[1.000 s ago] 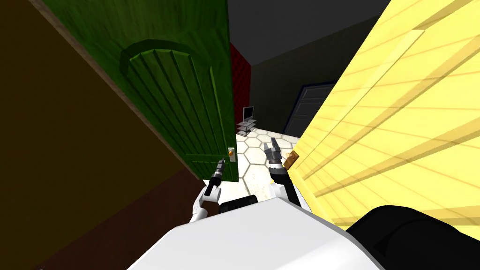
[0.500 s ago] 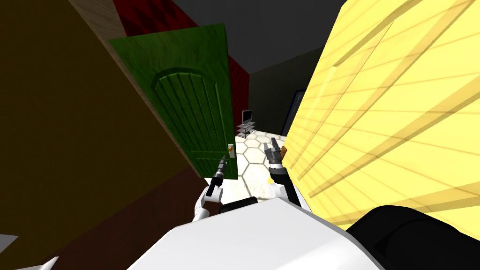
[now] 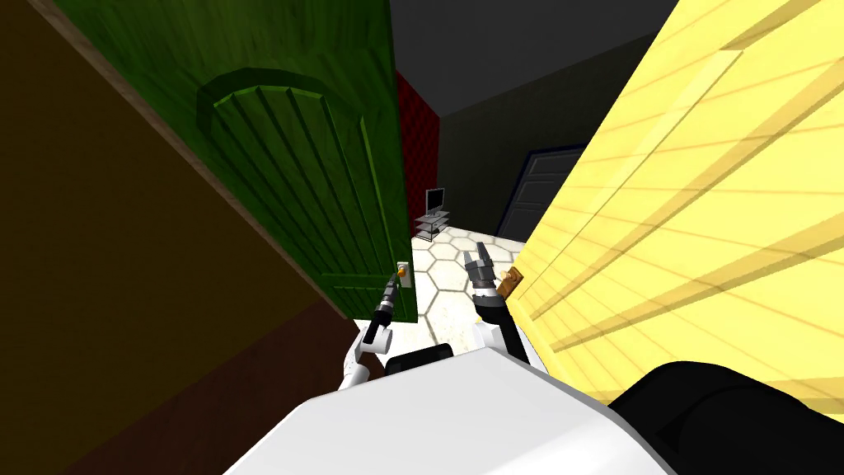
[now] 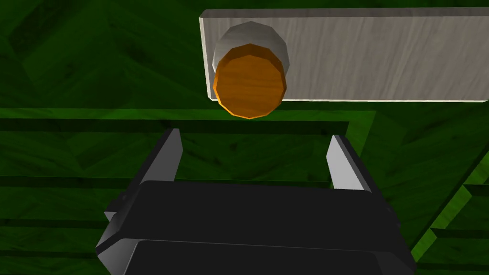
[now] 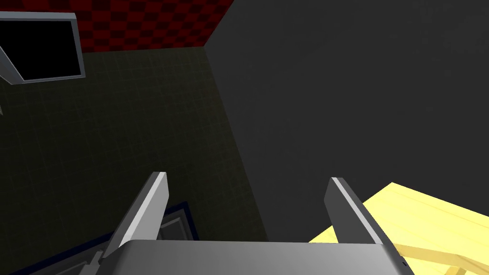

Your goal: Push the door open

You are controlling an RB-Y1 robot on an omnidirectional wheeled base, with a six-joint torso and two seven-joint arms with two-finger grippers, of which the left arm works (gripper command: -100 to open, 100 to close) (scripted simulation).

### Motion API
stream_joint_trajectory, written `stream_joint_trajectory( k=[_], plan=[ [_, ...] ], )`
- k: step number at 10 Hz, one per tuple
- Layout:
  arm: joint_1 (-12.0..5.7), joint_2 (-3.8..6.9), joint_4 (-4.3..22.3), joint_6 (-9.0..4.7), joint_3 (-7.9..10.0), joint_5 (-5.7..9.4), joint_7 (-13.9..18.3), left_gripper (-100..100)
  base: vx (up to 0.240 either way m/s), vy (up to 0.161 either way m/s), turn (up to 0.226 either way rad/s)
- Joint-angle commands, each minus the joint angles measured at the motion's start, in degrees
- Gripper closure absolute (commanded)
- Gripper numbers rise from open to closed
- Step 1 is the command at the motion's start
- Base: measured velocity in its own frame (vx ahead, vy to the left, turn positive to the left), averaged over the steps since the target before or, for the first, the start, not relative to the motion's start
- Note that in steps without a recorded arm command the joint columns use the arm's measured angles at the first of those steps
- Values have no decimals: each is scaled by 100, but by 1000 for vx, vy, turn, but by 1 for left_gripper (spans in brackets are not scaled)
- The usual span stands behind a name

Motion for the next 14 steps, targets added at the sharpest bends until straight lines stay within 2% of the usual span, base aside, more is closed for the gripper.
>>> stream_joint_trajectory(
  k=[1,3,4,5,10,11,14],
  plan=[
    [-31,-69,44,-21,26,-12,-34,-100,198,-62,-17],
    [-70,-205,105,-51,59,-28,-74,-100,178,-80,-13],
    [-41,-166,54,-27,44,-26,-62,-100,77,-24,1],
    [-41,-166,54,-27,44,-26,-62,100,-12,0,2],
    [-41,-166,54,-27,44,-26,-62,100,-15,5,-2],
    [26,-84,21,-5,-43,26,-144,100,87,-31,146],
    [150,7,-90,15,-231,152,-321,100,192,-67,238]
  ],
)
